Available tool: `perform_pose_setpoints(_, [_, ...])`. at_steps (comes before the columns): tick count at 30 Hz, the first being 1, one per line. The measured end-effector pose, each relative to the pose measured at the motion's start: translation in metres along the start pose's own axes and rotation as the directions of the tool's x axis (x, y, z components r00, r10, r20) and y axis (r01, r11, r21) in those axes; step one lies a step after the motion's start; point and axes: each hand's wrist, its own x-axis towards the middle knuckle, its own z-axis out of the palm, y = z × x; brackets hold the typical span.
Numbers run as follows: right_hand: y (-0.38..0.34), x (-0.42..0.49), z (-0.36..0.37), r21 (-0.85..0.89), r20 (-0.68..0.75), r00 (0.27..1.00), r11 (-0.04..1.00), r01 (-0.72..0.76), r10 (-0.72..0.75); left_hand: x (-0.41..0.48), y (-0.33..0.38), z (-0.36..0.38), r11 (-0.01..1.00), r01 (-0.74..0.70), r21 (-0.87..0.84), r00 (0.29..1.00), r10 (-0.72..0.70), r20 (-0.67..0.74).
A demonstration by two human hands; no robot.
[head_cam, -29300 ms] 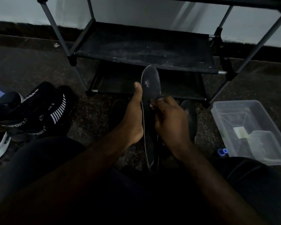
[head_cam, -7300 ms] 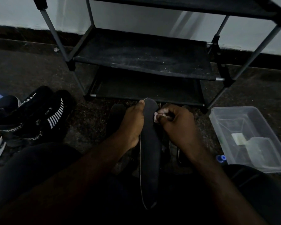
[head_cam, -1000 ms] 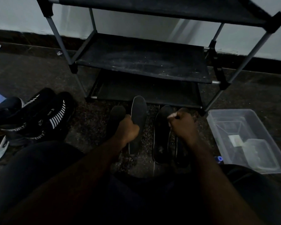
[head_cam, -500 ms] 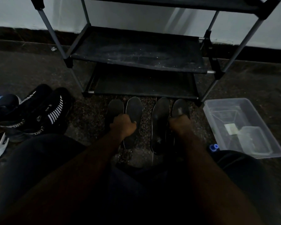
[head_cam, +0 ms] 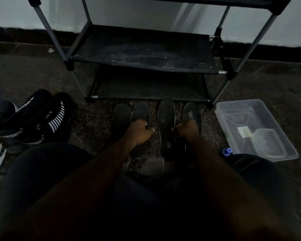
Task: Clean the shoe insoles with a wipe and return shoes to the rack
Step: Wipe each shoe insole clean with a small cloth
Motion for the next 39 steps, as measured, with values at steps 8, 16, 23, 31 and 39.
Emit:
perform_pose_setpoints(8, [-0.036, -0.049, -0.008, 0.481, 0.075, 0.992, 0.875, 0.050, -0.098, 0.002, 0.006, -0.006, 0.922, 0.019, -0.388, 0.998, -0.040, -0.046])
perform_pose_setpoints(16, [-0.050, -0.071, -0.014, 0.534, -0.015, 0.954, 0.804, 0.260, -0.299, -0.024, 0.034, -0.033, 0.609, -0.138, -0.781, 0.980, 0.200, -0.018])
perform_pose_setpoints(23, [-0.058, -0.076, -0.021, 0.375, -0.057, 0.857, 0.784, 0.494, -0.513, -0.039, 0.045, -0.034, 0.444, -0.042, -0.895, 0.946, 0.305, 0.107])
perform_pose_setpoints(31, [-0.057, -0.060, -0.036, 0.434, -0.190, 0.898, 0.786, 0.440, -0.397, -0.017, 0.051, -0.036, 0.490, -0.188, -0.851, 0.974, 0.206, -0.097])
perform_pose_setpoints(39, [-0.060, -0.060, -0.033, 0.436, -0.259, 0.895, 0.783, 0.444, -0.363, -0.010, 0.050, -0.024, 0.689, -0.262, -0.675, 0.965, 0.178, -0.193])
